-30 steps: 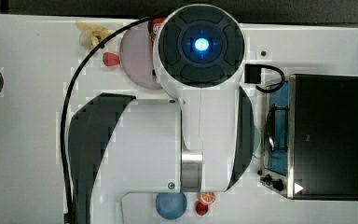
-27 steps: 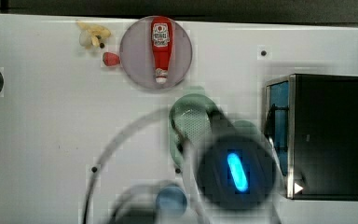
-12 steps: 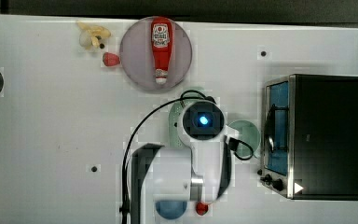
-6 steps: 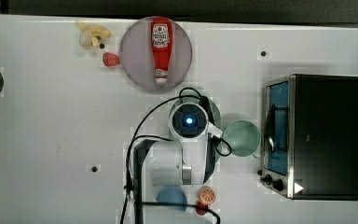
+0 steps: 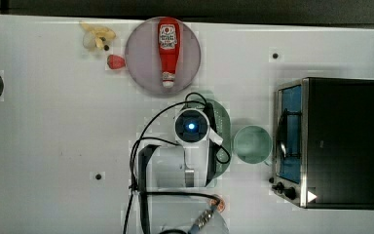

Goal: Drag strainer right to left.

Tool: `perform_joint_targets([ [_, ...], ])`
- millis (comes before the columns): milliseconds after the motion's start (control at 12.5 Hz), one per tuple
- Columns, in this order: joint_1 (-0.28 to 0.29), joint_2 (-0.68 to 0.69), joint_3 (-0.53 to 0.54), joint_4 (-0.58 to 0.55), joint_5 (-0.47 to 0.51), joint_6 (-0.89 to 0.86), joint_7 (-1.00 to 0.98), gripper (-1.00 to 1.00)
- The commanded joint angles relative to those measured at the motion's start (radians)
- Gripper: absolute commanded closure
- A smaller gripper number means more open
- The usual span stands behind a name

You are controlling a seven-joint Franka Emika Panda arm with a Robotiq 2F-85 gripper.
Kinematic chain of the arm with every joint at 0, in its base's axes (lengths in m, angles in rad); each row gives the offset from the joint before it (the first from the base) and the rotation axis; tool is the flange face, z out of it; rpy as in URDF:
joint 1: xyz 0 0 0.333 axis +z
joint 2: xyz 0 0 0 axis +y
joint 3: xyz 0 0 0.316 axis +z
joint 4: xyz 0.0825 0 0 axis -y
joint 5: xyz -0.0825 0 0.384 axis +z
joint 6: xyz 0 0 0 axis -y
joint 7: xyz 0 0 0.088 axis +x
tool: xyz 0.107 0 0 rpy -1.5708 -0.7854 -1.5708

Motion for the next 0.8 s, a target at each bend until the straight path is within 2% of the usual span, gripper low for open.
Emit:
perform_joint_targets([
  [80, 0.029, 0.009, 0.009, -0.004, 0.0, 0.015, 0.059, -1.0],
  [480, 0.073, 0.009, 0.041, -0.001, 0.1, 0.014, 0.065, -1.0],
  [800, 0.142, 0.009, 0.067, -0.001, 0.161, 0.006, 0.116, -1.0],
])
